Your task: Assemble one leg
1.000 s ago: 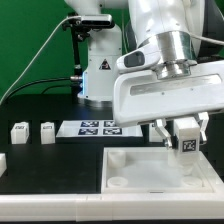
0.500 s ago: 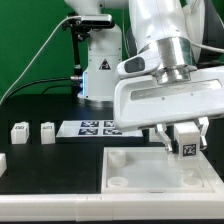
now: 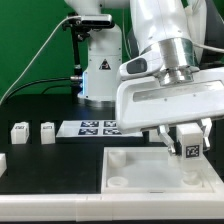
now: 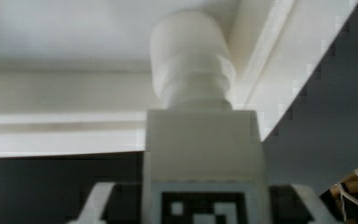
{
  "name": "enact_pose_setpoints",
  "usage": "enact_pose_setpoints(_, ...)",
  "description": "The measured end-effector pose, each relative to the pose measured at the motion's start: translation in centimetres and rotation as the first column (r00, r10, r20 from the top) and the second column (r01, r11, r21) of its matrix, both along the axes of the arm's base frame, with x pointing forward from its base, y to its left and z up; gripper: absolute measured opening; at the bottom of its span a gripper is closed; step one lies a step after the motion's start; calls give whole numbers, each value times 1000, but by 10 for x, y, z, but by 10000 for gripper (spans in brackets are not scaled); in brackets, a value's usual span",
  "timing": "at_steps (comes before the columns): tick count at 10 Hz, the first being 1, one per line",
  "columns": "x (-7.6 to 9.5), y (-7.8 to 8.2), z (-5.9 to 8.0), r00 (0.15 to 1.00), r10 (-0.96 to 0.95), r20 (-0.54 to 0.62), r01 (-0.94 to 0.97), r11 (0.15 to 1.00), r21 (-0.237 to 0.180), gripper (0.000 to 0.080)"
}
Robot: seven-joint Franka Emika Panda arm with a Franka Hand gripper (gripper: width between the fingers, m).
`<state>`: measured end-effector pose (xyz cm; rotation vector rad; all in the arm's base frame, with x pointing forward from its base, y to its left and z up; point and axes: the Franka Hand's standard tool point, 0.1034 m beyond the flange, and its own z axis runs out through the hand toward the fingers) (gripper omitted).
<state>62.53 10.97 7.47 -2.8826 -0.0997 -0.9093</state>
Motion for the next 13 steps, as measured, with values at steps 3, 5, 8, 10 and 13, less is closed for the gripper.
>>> enact_pose_setpoints(3,1,3,-8,1000,3,-19,-3,1000,5,287)
enact_pose_setpoints(5,2,3,-12,1000,1,-20,-1,1000,7,287)
enact_pose_setpoints(8,1,1,-14,1000,-4,-2,4,1000,4,287)
enact_pose_setpoints(10,-4,1,-15,1000,-5,0,5,1000,3,287)
enact_pose_setpoints(13,-8,2,-20,999,3,-42,-3,1000,6,287)
